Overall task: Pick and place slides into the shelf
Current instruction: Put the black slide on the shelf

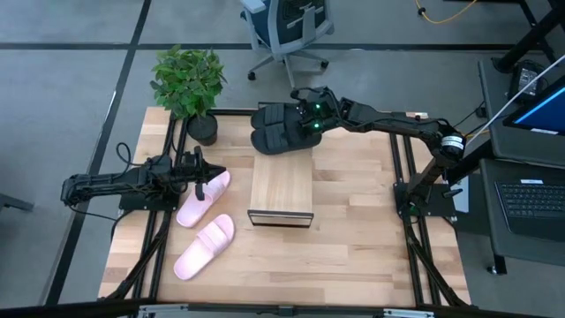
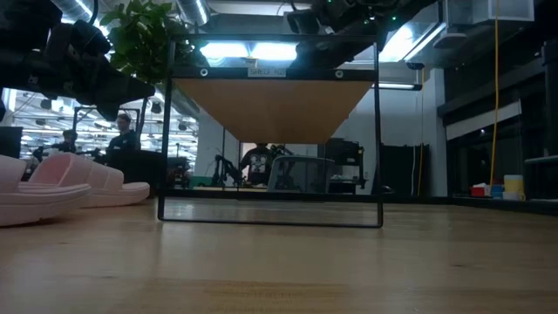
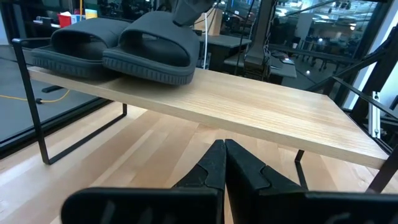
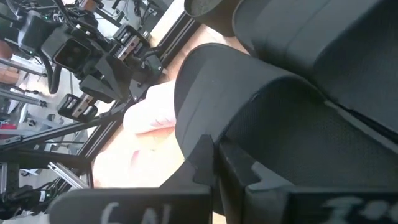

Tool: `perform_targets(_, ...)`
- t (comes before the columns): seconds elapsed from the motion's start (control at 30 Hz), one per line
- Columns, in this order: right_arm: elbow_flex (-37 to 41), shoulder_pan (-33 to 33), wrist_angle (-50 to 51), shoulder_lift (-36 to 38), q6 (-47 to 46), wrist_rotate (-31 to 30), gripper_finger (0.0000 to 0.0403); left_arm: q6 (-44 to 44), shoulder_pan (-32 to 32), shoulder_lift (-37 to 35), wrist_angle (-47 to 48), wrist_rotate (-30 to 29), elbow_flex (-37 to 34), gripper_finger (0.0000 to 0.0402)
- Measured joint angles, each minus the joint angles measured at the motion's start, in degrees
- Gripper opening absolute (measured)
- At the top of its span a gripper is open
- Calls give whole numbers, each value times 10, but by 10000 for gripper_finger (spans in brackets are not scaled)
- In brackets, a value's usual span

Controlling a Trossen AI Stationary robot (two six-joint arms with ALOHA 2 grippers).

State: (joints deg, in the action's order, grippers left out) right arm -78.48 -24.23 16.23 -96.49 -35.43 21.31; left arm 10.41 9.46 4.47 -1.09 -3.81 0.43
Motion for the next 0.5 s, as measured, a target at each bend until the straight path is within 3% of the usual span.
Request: perform_targets(0.5, 0, 9, -2, -5, -20, 6, 6, 0, 0, 0, 0, -2, 0, 0)
